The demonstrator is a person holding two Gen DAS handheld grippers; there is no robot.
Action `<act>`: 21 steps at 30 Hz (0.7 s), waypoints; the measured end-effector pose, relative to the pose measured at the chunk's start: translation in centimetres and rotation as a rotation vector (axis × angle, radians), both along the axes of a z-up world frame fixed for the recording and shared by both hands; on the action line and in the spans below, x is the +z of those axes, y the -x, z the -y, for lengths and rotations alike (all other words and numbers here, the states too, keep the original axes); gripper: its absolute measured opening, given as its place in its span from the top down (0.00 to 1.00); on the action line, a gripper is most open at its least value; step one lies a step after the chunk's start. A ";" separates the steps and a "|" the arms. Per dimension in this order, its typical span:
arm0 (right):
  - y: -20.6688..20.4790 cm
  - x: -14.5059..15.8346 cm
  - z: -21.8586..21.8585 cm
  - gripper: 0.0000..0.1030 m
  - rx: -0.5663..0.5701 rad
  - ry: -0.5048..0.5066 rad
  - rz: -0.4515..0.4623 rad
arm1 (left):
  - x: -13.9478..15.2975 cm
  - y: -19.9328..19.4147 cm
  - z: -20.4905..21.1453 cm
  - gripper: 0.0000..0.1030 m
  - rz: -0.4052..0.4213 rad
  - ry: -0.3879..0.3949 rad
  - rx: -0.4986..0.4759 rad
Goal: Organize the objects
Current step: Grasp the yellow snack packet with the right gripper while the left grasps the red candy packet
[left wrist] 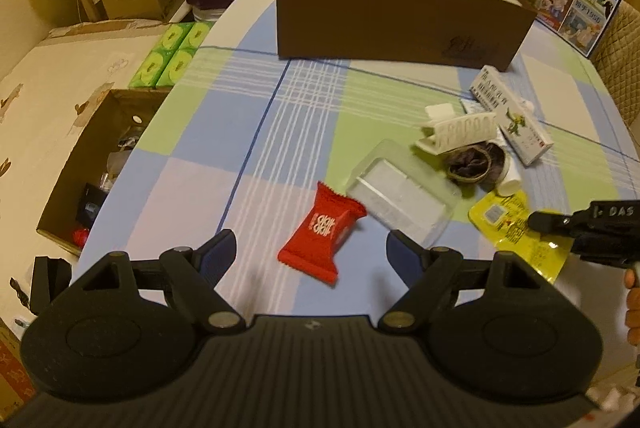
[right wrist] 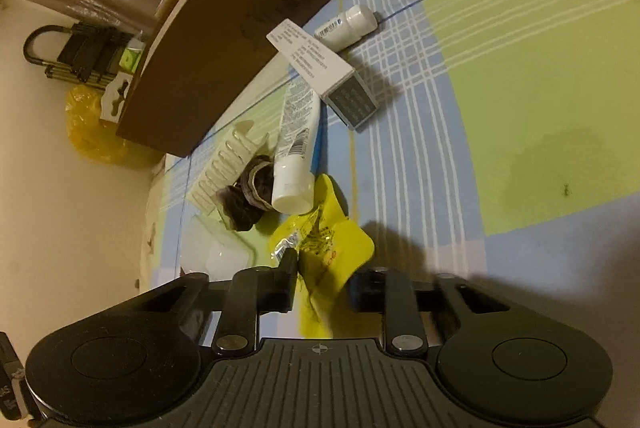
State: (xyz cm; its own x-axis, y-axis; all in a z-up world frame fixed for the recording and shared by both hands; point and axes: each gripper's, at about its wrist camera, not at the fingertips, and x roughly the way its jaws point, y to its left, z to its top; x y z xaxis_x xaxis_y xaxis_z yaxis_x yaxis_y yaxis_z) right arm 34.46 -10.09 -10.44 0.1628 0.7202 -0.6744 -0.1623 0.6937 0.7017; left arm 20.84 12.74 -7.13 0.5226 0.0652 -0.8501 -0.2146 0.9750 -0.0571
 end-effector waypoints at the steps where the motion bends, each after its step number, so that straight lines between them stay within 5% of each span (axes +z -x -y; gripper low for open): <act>1: 0.0 0.1 0.0 0.83 0.007 0.005 0.007 | -0.2 0.0 0.0 0.23 -0.003 0.000 -0.005; 12: -0.1 2.3 2.6 0.83 -0.014 0.044 0.012 | -2.2 -1.5 0.5 0.24 -0.032 0.001 -0.098; 21: -0.3 3.9 5.8 0.83 -0.111 0.050 0.027 | -4.5 -3.1 -0.2 0.41 -0.065 -0.005 -0.156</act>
State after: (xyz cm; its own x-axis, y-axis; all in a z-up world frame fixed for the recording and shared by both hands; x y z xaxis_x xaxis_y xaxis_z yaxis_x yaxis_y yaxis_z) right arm 34.78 -15.86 -6.54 0.2582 0.6622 -0.7035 -0.1015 0.7427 0.6619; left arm 23.93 12.90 -11.59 0.4706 -0.0085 -0.8823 -0.0635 0.9970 -0.0435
